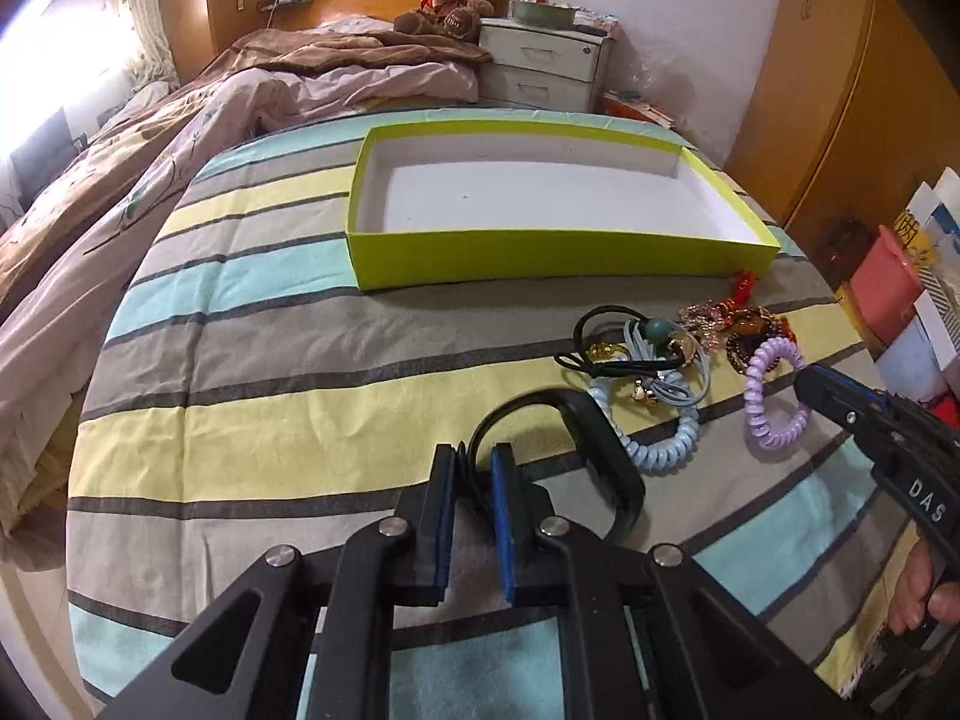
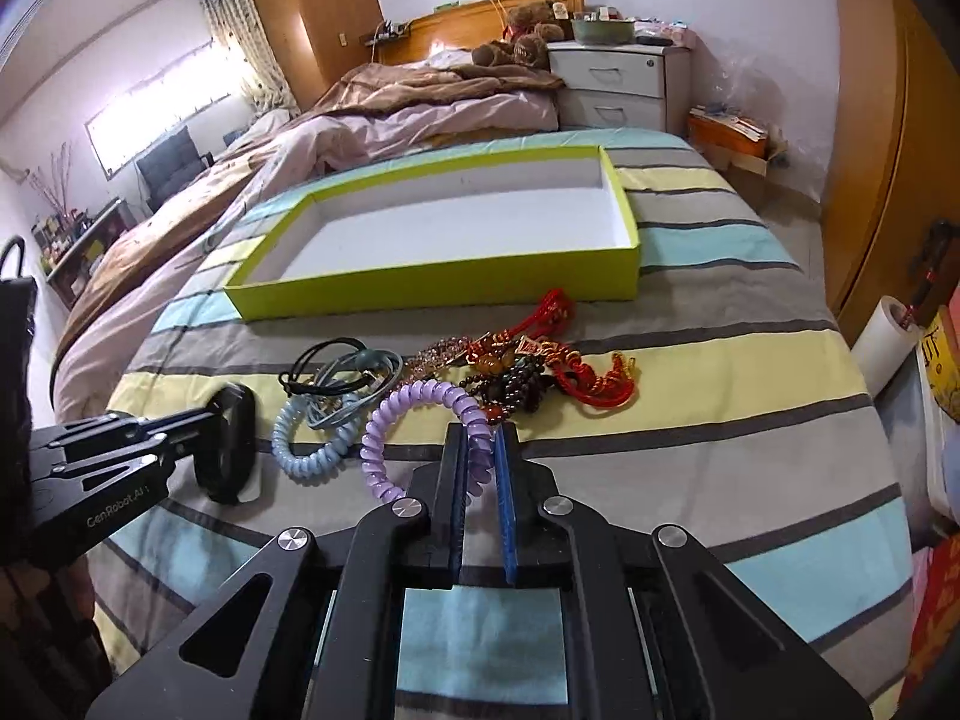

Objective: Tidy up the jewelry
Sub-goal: 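Grip the black watch band with the left tool while right tool approaches purple coil, then close the right tool on the purple coil while the left tool lifts the band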

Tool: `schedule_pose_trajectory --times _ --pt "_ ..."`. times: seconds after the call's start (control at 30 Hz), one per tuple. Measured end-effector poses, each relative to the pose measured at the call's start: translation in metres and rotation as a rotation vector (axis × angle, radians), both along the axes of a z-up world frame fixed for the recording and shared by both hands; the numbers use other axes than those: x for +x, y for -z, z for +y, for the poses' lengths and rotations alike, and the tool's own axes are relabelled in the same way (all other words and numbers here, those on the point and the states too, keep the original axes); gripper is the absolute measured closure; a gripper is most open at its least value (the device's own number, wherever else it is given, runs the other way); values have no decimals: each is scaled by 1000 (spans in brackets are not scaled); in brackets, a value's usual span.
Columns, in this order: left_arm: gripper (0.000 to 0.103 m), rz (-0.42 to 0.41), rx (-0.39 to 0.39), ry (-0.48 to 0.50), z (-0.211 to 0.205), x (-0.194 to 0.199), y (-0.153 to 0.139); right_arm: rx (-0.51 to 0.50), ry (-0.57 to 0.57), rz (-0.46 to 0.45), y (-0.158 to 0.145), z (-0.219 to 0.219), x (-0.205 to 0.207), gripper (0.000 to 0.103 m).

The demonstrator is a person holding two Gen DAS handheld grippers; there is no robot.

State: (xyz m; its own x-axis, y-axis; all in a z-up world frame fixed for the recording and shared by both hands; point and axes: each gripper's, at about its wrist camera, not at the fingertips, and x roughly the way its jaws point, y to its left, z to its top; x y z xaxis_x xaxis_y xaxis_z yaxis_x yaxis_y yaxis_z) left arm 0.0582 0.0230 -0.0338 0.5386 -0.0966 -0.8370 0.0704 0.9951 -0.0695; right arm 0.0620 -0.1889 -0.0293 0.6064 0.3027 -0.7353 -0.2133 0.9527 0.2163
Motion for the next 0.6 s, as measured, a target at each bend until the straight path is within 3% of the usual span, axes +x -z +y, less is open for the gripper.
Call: schedule_pose_trajectory --times 0.17,0.4,0.43,0.53,0.6 --pt "92 -7 24 21 1 -6 -5 20 3 -24 -9 -5 -5 94" --pt "90 46 58 16 0 -9 2 22 -4 -48 -17 -3 -11 94" --pt "88 45 61 8 0 -9 2 24 -3 -51 -18 -2 -11 94" --pt "70 50 112 -40 1 -9 5 26 -14 -55 -19 1 -12 94" --pt "69 47 118 -42 1 -8 7 23 -20 -58 -19 2 -13 94"
